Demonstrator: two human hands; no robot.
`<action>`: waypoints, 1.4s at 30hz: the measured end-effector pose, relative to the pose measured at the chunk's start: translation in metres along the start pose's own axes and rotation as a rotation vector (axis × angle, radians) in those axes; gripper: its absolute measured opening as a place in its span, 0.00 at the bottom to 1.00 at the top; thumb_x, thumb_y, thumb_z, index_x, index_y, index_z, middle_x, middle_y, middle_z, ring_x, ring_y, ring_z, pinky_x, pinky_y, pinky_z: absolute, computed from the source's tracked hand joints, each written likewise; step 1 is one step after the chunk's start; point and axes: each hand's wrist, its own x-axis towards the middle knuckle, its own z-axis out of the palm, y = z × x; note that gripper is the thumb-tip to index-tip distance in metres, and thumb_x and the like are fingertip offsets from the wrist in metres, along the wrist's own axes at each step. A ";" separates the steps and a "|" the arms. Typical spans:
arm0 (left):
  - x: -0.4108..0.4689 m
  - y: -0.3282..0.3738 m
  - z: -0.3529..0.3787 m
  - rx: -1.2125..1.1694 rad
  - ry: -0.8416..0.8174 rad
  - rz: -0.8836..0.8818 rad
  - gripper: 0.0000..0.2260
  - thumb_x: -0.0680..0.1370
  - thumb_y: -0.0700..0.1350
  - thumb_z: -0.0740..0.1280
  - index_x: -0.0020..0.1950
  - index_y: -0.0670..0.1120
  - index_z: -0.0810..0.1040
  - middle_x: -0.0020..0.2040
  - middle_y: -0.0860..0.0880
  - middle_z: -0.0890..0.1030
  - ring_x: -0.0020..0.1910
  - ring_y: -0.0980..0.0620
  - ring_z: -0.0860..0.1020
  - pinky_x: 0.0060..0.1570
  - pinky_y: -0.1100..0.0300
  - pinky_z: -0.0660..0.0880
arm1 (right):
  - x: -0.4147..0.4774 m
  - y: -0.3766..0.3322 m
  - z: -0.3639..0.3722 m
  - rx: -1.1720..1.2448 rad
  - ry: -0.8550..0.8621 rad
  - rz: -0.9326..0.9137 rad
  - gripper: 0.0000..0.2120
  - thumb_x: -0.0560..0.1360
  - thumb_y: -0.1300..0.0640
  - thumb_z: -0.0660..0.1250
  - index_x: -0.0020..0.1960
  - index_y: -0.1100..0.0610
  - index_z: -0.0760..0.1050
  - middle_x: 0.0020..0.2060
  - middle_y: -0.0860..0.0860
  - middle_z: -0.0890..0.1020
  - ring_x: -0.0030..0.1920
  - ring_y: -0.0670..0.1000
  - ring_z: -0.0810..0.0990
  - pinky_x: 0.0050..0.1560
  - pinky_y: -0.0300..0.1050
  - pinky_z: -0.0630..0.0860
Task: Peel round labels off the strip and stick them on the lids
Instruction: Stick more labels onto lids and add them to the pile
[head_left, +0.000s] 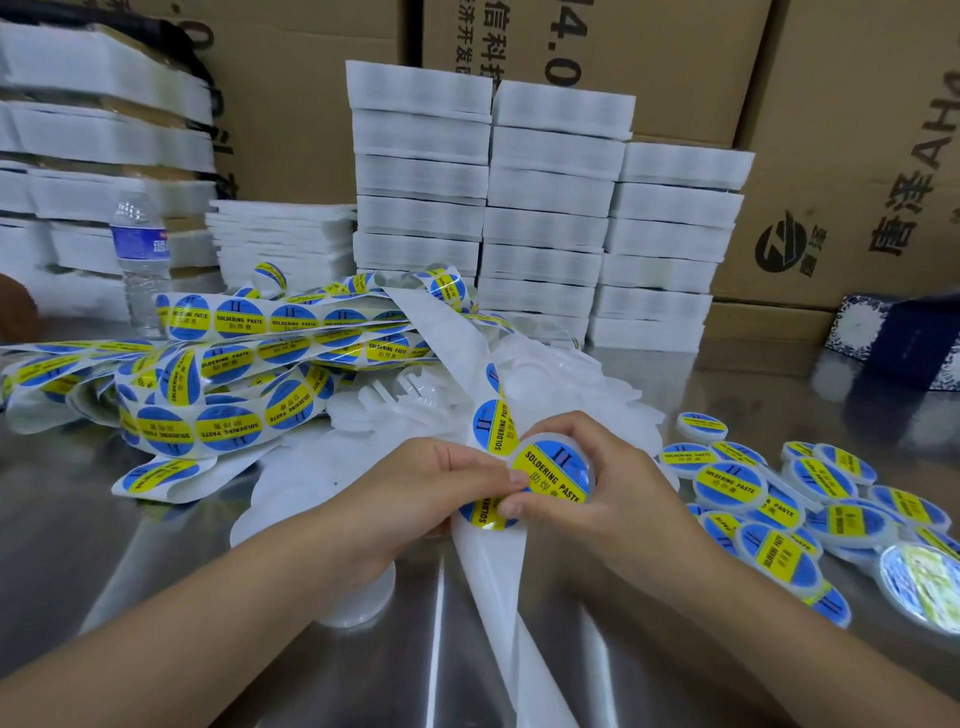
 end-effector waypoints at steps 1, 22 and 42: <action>-0.001 0.000 0.000 -0.007 -0.014 0.011 0.08 0.68 0.53 0.72 0.40 0.49 0.86 0.40 0.49 0.85 0.39 0.56 0.81 0.42 0.66 0.75 | 0.001 0.001 0.000 0.002 0.014 -0.003 0.19 0.59 0.47 0.79 0.45 0.44 0.75 0.37 0.41 0.82 0.35 0.39 0.78 0.36 0.28 0.72; 0.001 -0.002 0.004 -0.020 0.025 -0.046 0.13 0.76 0.52 0.66 0.46 0.45 0.86 0.46 0.44 0.86 0.47 0.48 0.83 0.54 0.55 0.76 | 0.004 -0.002 -0.004 -0.158 0.117 0.035 0.26 0.69 0.38 0.59 0.31 0.61 0.72 0.25 0.57 0.68 0.27 0.45 0.63 0.29 0.39 0.63; 0.003 -0.003 0.002 0.010 0.132 0.047 0.09 0.76 0.49 0.66 0.42 0.52 0.86 0.42 0.49 0.86 0.38 0.56 0.83 0.41 0.63 0.78 | 0.000 0.001 -0.004 -0.431 0.060 -0.027 0.33 0.58 0.30 0.65 0.62 0.33 0.64 0.48 0.31 0.75 0.51 0.36 0.74 0.50 0.35 0.72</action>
